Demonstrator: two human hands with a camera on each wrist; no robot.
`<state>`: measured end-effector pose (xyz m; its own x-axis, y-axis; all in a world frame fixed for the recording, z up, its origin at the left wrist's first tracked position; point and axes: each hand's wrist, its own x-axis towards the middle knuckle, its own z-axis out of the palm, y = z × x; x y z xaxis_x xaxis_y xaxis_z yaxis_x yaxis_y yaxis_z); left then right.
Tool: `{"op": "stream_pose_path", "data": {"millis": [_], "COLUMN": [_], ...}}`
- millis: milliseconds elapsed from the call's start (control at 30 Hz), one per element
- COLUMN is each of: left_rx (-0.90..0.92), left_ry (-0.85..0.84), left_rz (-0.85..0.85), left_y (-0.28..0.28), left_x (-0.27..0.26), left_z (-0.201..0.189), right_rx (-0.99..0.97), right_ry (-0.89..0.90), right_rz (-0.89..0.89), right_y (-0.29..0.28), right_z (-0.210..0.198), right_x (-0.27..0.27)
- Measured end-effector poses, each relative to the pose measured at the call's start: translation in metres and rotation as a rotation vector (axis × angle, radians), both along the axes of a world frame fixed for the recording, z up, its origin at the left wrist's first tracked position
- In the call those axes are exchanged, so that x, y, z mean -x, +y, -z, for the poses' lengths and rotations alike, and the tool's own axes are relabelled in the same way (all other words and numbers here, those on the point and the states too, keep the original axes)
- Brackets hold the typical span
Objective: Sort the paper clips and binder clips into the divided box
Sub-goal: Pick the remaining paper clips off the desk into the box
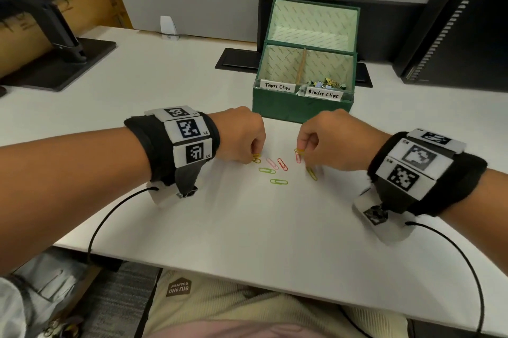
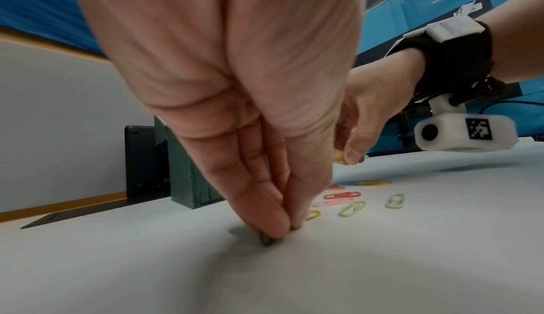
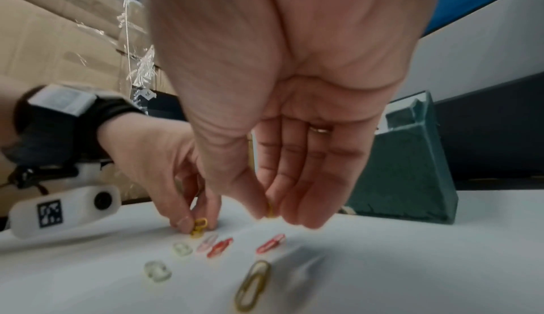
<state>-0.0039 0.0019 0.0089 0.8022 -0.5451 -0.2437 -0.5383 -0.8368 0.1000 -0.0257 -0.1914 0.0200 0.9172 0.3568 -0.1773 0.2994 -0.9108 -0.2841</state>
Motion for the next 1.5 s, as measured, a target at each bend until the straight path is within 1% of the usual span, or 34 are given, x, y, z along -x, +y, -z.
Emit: {"op": "stream_pose_path", "data": {"millis": [133,200,267,333,467,667,733,900,1233,1500], "left_rx": [0.018,0.011,0.009,0.018,-0.007,-0.116,-0.161,-0.254,-0.227,-0.289], "left_ry": [-0.004,0.009,0.010,0.013,0.028,-0.034,-0.055,-0.070,0.036,0.075], "left_rz": [0.024,0.034,0.033,0.022,0.013,0.053,0.063,0.065,0.019,-0.005], "left_y": [0.003,0.003,0.003,0.001,0.000,-0.006,-0.008,-0.012,-0.006,0.001], "left_x": [-0.002,-0.003,-0.005,-0.006,-0.007,-0.004,-0.004,-0.006,-0.013,-0.010], "left_z": [0.002,0.002,0.003,0.003,0.001,-0.001,0.000,-0.001,-0.007,-0.008], "right_rx": [0.016,0.062,0.095,0.087,0.094,0.228,0.248,0.236,0.242,0.208], "right_ry": [0.115,0.125,0.108,0.095,0.102,-0.028,-0.041,-0.015,-0.025,0.003], "right_rz": [0.005,0.015,0.036,0.063,0.065,0.048,0.028,0.033,0.032,0.048], "right_y": [-0.011,-0.012,-0.013,-0.013,-0.013,-0.007,-0.006,-0.005,-0.005,-0.005], "right_z": [-0.002,0.004,0.009,0.011,0.012,0.018,0.018,0.018,0.020,0.019], "right_x": [0.007,0.009,0.008,0.007,0.003,0.005,0.005,0.004,0.011,0.011]}}
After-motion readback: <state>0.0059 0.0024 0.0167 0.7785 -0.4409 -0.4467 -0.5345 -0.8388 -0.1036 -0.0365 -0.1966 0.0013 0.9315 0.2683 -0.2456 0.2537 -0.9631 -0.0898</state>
